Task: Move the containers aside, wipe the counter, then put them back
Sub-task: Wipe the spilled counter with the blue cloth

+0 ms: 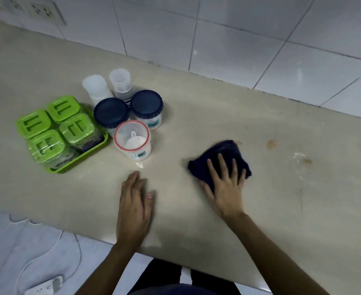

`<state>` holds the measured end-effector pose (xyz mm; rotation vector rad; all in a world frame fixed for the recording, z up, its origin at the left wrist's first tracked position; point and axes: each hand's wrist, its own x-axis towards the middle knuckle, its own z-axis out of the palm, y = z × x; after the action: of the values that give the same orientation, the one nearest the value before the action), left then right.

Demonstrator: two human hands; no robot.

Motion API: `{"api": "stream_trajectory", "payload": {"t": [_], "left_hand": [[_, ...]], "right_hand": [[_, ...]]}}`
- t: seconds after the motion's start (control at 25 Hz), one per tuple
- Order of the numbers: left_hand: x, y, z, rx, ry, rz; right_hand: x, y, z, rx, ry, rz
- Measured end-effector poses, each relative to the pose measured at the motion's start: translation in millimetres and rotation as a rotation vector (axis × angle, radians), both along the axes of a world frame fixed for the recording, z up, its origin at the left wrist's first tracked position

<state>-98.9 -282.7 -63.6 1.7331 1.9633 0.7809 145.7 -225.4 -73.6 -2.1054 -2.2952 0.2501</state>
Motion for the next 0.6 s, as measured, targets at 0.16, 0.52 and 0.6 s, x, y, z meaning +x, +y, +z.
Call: {"api": "stream_trajectory", "payload": {"t": [0.16, 0.52, 0.6], "left_hand": [[18, 5, 2, 0.014, 0.080, -0.229], [125, 39, -16, 0.052, 0.365, -0.535], [127, 41, -17, 0.050, 0.382, -0.507]], "right_hand": [[47, 2, 8, 0.035, -0.033, 0.503], [180, -15, 11, -0.061, 0.020, -0.651], [148, 0, 8, -0.019, 0.013, -0.508]]}}
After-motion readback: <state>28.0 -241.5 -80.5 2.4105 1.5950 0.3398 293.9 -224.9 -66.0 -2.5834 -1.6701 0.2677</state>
